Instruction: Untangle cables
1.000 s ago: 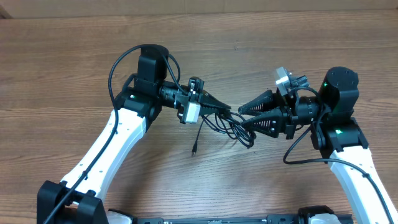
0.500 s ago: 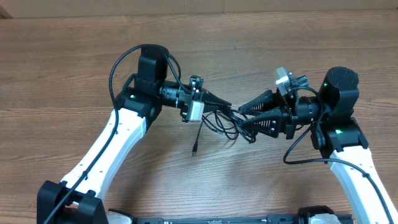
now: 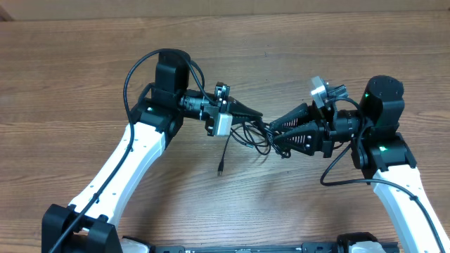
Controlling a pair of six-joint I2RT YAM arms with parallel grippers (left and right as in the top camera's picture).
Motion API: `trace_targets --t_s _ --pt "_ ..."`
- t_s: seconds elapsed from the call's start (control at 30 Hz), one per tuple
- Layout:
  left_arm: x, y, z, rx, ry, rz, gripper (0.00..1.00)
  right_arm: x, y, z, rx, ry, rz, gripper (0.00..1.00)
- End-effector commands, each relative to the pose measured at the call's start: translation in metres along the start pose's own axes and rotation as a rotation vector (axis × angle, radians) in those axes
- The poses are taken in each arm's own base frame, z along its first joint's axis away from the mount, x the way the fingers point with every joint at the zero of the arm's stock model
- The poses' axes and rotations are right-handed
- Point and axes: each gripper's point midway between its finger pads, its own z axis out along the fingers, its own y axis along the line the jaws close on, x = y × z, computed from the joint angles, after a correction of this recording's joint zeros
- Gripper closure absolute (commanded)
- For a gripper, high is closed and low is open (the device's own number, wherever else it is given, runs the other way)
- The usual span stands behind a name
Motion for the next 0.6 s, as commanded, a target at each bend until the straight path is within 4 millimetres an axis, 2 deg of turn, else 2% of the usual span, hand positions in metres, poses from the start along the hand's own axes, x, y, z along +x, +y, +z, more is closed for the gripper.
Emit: trace_targets --t_s 0.0,0.1,0.17,0.27,0.3,0.33,0.57 --pt "-0.004 0.003 0.002 0.002 -0.007 0.015 0.96 0.007 0.004 0.002 -0.039 0.01 0.021 0.66" --pt "-0.003 0.004 0.002 -0.002 -0.001 0.018 0.96 0.008 0.007 0.006 -0.056 0.019 0.021 0.68" --pt "-0.004 0.004 0.002 -0.002 -0.001 0.019 0.96 0.01 0.01 0.011 -0.073 0.027 0.021 0.78" --pt "-0.004 0.004 0.002 -0.001 -0.003 0.019 0.96 0.011 0.013 0.014 -0.088 0.035 0.02 0.88" --pt "-0.004 0.004 0.002 -0.001 -0.003 0.018 0.96 0.012 0.013 0.015 -0.089 0.036 0.019 0.94" --pt "-0.004 0.004 0.002 -0.001 -0.003 0.017 0.96 0.012 0.013 0.015 -0.088 0.036 0.019 0.96" --pt "-0.004 0.004 0.002 -0.001 -0.003 -0.027 0.95 0.011 0.012 0.015 -0.085 0.035 0.011 0.96"
